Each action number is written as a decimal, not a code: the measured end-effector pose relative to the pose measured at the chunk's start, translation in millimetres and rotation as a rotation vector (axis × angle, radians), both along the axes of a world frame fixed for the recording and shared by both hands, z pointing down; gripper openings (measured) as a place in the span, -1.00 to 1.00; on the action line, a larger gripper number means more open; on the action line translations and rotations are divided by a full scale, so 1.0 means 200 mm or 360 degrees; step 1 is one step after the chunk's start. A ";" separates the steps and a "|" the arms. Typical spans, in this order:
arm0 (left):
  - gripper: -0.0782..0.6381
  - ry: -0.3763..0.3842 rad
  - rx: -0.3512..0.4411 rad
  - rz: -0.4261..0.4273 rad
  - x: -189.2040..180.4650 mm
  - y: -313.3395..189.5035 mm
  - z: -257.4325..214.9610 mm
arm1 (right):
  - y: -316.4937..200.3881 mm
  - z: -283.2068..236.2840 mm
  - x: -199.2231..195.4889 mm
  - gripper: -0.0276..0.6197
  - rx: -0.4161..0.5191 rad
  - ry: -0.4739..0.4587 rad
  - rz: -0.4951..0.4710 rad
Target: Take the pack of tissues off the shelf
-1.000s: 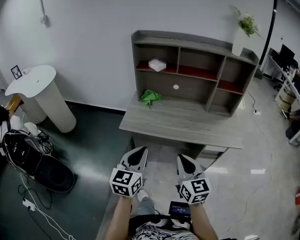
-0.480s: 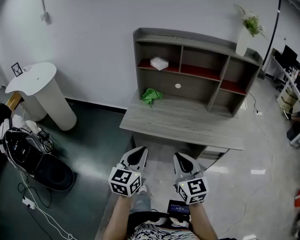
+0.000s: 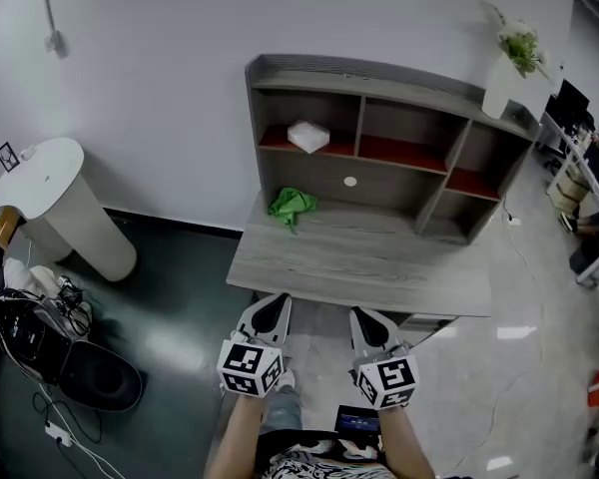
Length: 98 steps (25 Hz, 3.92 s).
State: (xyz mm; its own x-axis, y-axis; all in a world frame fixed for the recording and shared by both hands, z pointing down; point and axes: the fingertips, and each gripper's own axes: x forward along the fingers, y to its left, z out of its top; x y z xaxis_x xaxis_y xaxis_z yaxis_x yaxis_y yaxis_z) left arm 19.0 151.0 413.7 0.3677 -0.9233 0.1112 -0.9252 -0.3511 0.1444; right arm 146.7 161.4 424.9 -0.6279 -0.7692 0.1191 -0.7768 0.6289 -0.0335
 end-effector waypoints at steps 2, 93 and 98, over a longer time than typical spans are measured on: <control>-0.76 0.0005 -0.0008 0.0004 -0.06 -0.17 0.01 | -0.16 0.01 -0.05 -0.90 0.0000 0.0025 0.0018; -0.76 0.0241 -0.0106 0.0244 -0.62 -2.20 0.10 | -2.39 -0.16 -0.75 -0.21 0.0141 0.0105 0.0431; -0.76 0.0234 -0.0114 0.0247 -0.62 -2.21 0.13 | -2.41 -0.16 -0.75 -0.43 0.0144 0.0092 0.0413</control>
State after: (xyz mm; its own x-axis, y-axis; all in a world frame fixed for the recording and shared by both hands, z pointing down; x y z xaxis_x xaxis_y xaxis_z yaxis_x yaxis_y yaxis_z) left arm -105.2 -291.6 439.0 0.5217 -0.8462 0.1088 -0.8280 -0.4715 0.3035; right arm -2.8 -320.0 393.7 -0.4027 -0.9125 0.0724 -0.9112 0.4071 0.0628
